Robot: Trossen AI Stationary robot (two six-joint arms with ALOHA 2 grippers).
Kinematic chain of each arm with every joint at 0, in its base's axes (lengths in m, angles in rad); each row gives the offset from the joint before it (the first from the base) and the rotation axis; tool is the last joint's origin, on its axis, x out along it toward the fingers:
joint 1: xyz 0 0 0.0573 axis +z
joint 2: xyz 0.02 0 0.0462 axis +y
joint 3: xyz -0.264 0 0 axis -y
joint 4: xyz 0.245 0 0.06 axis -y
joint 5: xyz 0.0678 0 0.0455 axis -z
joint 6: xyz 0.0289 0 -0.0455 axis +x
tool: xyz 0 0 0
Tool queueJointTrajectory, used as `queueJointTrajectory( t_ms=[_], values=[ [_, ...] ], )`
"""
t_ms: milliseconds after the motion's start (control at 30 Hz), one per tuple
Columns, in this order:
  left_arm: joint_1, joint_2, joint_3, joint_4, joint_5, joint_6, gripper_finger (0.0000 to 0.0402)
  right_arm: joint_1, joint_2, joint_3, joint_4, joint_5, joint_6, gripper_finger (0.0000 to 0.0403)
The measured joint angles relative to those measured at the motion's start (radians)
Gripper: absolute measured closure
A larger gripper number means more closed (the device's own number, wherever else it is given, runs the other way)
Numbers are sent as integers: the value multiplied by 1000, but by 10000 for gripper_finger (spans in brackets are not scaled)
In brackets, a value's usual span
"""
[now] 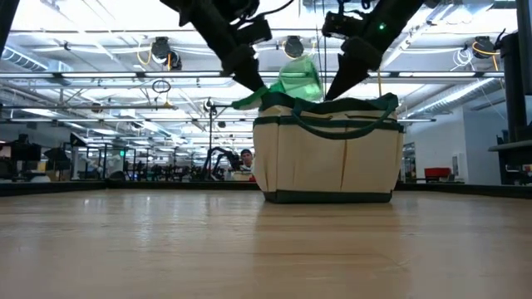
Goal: Pick & Place Garden tools in Gardening bag
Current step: Put the green spray bottle into the brown gardening bag
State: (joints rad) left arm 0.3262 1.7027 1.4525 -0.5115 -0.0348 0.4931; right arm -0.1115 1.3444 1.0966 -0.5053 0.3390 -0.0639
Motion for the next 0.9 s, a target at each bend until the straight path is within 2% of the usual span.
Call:
queueJointTrajectory(
  t_ms=[267, 467, 633, 900],
  values=[
    [-77, 0, 0, 48, -14, -47, 267, 41, -83, -1, -72, 0, 13, 193],
    [-114, 0, 0, 69, -12, -70, 255, 68, -160, -1, -220, 0, 146, 193],
    [-143, 0, 0, 98, -11, -112, 262, 98, -215, 0, -345, 0, 262, 193],
    [-201, 0, 0, 192, 51, -173, 266, 124, -246, 0, -381, 0, 340, 193]
  ],
)
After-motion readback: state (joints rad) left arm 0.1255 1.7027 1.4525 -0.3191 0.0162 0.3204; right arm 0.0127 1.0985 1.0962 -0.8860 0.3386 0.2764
